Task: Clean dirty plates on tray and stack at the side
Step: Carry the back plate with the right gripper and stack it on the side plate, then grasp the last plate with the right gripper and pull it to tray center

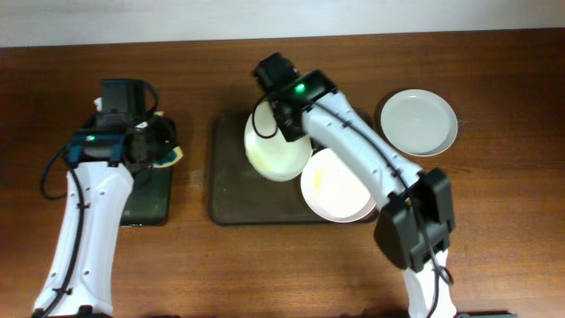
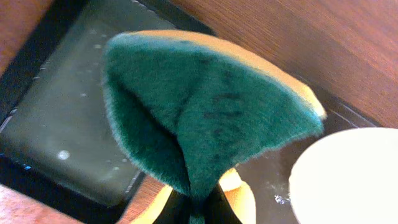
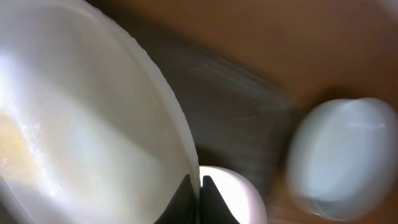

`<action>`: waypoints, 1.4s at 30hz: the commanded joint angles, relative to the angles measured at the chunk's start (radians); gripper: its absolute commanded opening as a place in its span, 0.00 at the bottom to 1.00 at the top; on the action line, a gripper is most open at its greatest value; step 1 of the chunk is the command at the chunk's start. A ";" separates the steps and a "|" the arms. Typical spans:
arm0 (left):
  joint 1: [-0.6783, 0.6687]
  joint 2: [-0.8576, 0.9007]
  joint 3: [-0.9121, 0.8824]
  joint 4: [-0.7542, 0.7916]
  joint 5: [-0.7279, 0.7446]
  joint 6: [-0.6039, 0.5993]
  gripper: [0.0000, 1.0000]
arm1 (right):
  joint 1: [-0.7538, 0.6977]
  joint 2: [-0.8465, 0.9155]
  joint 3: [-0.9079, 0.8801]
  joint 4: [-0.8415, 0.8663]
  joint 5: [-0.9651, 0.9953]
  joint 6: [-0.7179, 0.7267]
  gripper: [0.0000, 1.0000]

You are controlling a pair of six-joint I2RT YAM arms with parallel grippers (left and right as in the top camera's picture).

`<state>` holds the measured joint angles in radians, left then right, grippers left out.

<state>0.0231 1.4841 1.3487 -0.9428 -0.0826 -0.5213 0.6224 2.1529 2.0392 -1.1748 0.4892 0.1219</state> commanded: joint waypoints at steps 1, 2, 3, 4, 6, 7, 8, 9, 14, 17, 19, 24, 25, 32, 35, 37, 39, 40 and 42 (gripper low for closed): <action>0.130 -0.022 0.012 -0.037 0.019 -0.010 0.00 | 0.165 -0.040 0.043 -0.003 0.673 -0.071 0.04; 0.160 -0.022 0.012 -0.037 0.019 -0.010 0.00 | 0.219 -0.039 0.043 0.005 0.808 -0.127 0.04; 0.193 -0.022 0.012 -0.037 0.019 -0.010 0.00 | 0.282 -0.039 0.043 0.033 0.935 -0.223 0.04; 0.208 -0.022 0.011 -0.037 0.019 -0.010 0.00 | 0.317 -0.039 0.043 0.047 0.993 -0.286 0.04; 0.211 -0.022 0.011 -0.037 0.018 -0.009 0.00 | 0.346 -0.039 0.043 0.068 1.035 -0.309 0.04; 0.211 -0.022 0.011 -0.037 0.016 -0.009 0.00 | 0.344 -0.039 0.043 0.068 1.034 -0.309 0.04; 0.211 -0.022 0.011 -0.037 0.016 -0.009 0.00 | 0.340 -0.039 0.043 0.076 1.033 -0.308 0.04; 0.211 -0.022 0.011 -0.037 0.016 -0.009 0.00 | 0.332 -0.039 0.043 0.080 1.009 -0.297 0.04; 0.211 -0.022 0.011 -0.039 0.016 -0.009 0.00 | -0.054 -0.038 0.043 0.070 -0.266 -0.014 0.04; 0.211 -0.022 0.011 -0.039 0.016 -0.009 0.00 | -0.311 -0.048 0.042 0.048 -0.775 0.008 0.04; 0.211 -0.022 0.011 -0.039 0.016 -0.009 0.00 | -0.497 -0.035 0.039 0.000 -0.923 -0.039 0.04; 0.211 -0.022 0.011 -0.039 0.016 -0.009 0.00 | -0.885 -0.012 0.027 -0.042 -0.721 0.052 0.04; 0.211 -0.022 0.011 -0.039 0.016 -0.009 0.00 | -0.940 -0.011 0.016 -0.042 -0.679 0.052 0.04; 0.211 -0.022 0.011 -0.035 0.016 -0.009 0.00 | -0.986 -0.016 -0.174 0.018 -0.593 0.045 0.75; 0.211 -0.022 0.011 -0.031 0.016 -0.009 0.00 | -0.930 -0.137 -0.175 -0.125 -0.594 0.007 0.76; 0.211 -0.022 0.011 -0.031 0.016 -0.009 0.00 | -0.819 -0.239 -0.175 -0.235 -0.655 0.006 0.76; 0.211 -0.022 0.011 -0.030 0.016 -0.009 0.00 | -0.676 -0.249 -0.192 -0.275 -0.655 -0.018 0.76; 0.211 -0.022 0.011 -0.027 0.016 -0.009 0.00 | -0.587 -0.249 -0.239 -0.245 -0.622 -0.017 0.76; 0.211 -0.022 0.011 -0.027 0.016 -0.009 0.00 | -0.462 -0.248 -0.404 -0.101 -0.574 -0.008 0.72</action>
<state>0.2314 1.4826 1.3495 -0.9756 -0.0658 -0.5217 0.0898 1.9018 1.7527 -1.3624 -0.1310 0.1154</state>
